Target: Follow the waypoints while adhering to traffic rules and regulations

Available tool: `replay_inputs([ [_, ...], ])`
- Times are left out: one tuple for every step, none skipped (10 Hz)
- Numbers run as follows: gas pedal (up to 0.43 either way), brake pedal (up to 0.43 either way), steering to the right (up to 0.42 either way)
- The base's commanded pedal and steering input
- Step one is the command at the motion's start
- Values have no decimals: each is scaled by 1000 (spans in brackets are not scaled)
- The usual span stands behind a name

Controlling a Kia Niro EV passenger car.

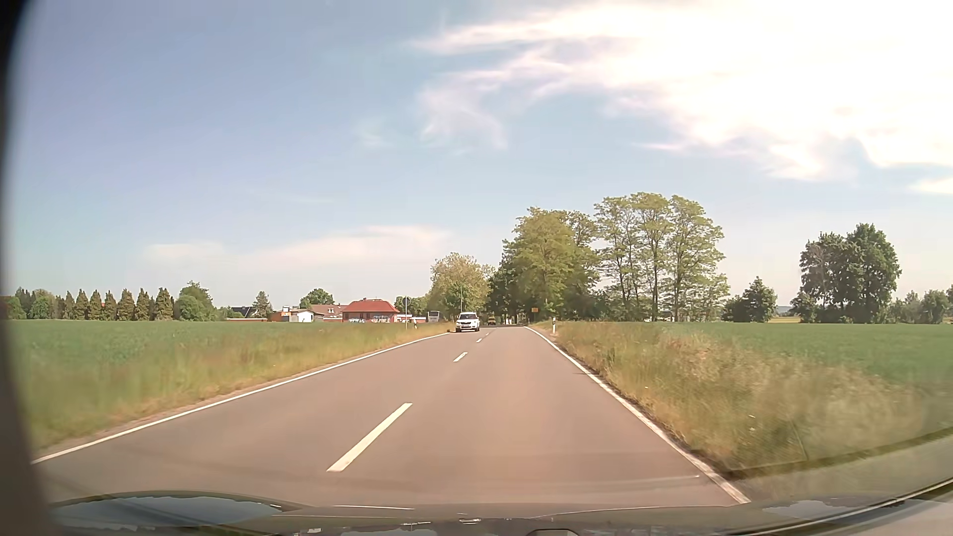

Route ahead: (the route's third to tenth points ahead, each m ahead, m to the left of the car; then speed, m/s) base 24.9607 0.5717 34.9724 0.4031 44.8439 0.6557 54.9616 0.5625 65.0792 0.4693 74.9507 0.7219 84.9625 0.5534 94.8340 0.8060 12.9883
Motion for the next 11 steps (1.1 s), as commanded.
replay_inputs([
  [28,0,-2],
  [28,0,-2],
  [28,0,-2],
  [39,0,-2],
  [67,0,-2],
  [79,0,-2],
  [98,0,-2],
  [110,0,-2],
  [110,0,-2],
  [118,0,-2],
  [130,0,-1],
])
